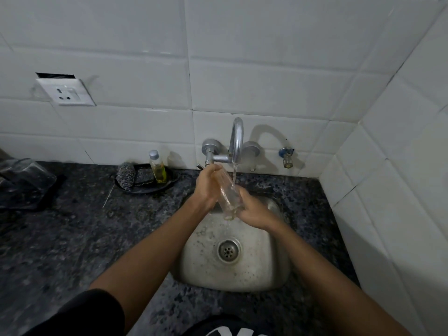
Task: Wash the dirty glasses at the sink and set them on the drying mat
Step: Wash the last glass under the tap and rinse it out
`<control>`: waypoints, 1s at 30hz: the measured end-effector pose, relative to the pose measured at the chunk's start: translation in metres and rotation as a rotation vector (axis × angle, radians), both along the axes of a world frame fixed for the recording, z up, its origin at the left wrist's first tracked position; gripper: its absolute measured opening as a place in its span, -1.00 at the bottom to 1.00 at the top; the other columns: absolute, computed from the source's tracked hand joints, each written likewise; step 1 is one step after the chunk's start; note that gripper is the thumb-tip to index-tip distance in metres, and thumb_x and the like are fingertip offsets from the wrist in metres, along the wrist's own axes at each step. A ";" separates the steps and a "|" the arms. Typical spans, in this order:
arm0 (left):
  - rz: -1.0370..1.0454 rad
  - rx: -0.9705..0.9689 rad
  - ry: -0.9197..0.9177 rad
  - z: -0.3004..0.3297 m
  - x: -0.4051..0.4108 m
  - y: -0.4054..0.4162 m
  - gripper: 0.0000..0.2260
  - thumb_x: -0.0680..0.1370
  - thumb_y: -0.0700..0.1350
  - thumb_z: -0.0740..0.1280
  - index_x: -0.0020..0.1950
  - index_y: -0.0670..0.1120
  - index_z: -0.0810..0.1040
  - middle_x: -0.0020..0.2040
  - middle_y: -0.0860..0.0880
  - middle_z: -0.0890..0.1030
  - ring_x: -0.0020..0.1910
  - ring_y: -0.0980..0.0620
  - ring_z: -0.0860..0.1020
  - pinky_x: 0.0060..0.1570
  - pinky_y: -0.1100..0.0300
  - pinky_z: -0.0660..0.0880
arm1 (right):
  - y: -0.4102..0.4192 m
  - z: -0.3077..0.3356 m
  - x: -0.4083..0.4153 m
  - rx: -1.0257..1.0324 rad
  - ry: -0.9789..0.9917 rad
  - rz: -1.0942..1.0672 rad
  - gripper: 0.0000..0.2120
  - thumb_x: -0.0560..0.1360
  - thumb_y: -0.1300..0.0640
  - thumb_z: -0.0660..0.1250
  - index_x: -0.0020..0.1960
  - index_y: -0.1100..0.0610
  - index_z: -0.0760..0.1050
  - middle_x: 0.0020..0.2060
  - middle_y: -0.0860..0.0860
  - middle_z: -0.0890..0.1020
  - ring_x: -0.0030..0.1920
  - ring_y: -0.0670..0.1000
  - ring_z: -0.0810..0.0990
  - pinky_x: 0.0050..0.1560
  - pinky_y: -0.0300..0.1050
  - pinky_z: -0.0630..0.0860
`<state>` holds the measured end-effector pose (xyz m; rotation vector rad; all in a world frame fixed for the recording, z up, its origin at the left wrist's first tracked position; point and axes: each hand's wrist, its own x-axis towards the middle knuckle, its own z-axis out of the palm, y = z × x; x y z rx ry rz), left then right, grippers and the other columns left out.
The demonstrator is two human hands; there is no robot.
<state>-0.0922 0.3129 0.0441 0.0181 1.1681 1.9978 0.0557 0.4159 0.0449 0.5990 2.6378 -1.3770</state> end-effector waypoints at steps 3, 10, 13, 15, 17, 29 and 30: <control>0.004 0.006 0.063 0.000 0.002 0.002 -0.88 0.43 -0.11 0.46 -0.11 -0.05 0.56 -0.22 -0.05 0.51 -0.22 -0.03 0.51 -0.09 -0.01 0.52 | 0.005 -0.003 0.004 -0.253 -0.047 0.099 0.06 0.43 -0.08 0.60 0.68 -0.15 -0.03 0.51 -0.17 0.34 0.46 -0.09 0.43 0.41 0.00 0.50; -0.054 0.007 0.296 0.004 0.009 -0.002 -0.85 0.55 -0.15 0.46 0.10 -0.13 0.65 0.02 -0.13 0.65 0.03 -0.11 0.63 0.07 0.00 0.60 | -0.004 0.002 -0.004 -0.293 0.105 -0.204 -0.38 0.39 -0.10 0.65 0.34 0.00 0.49 0.14 -0.09 0.69 0.14 -0.07 0.69 0.15 -0.12 0.63; -0.085 -0.255 0.969 0.003 0.006 -0.014 -0.71 0.62 -0.10 0.45 0.34 -0.06 0.58 0.25 -0.05 0.62 0.20 0.04 0.62 0.18 0.16 0.59 | 0.004 0.004 -0.001 -0.096 0.125 -0.298 -0.40 0.29 -0.09 0.66 0.24 -0.02 0.52 0.05 -0.08 0.69 0.04 -0.05 0.70 0.12 0.08 0.67; -0.178 -0.332 1.454 -0.001 -0.006 -0.025 -0.54 0.65 0.03 0.42 0.52 -0.06 0.46 0.49 -0.08 0.46 0.47 0.03 0.46 0.45 0.10 0.42 | 0.012 0.011 0.003 0.055 0.146 -0.316 -0.38 0.26 -0.05 0.66 0.26 0.02 0.53 0.03 -0.08 0.67 -0.02 -0.06 0.67 0.05 0.06 0.68; -0.331 -0.347 1.787 -0.007 -0.016 -0.033 -0.41 0.67 0.06 0.37 0.64 -0.10 0.31 0.66 -0.14 0.24 0.65 -0.08 0.21 0.61 0.04 0.21 | 0.016 0.019 0.006 0.124 0.131 -0.310 -0.37 0.25 -0.06 0.66 0.26 0.05 0.56 0.00 -0.09 0.67 -0.06 -0.08 0.67 0.01 0.02 0.68; -0.280 -0.350 2.007 -0.004 -0.011 -0.021 -0.54 0.53 -0.15 0.47 0.36 -0.30 0.48 0.22 -0.23 0.58 0.20 -0.17 0.51 0.26 -0.03 0.48 | 0.007 0.037 0.015 -0.043 0.204 -0.297 -0.27 0.39 -0.13 0.63 0.42 0.05 0.38 0.16 -0.04 0.58 0.05 0.02 0.68 0.04 0.04 0.69; -0.264 -0.358 1.981 -0.004 -0.008 -0.021 -0.58 0.55 -0.14 0.46 0.34 -0.28 0.49 0.21 -0.21 0.58 0.19 -0.15 0.51 0.23 -0.04 0.50 | 0.007 0.042 0.015 -0.279 0.138 -0.351 -0.32 0.42 -0.14 0.61 0.38 0.06 0.39 0.14 0.02 0.62 -0.04 0.05 0.72 -0.04 0.07 0.73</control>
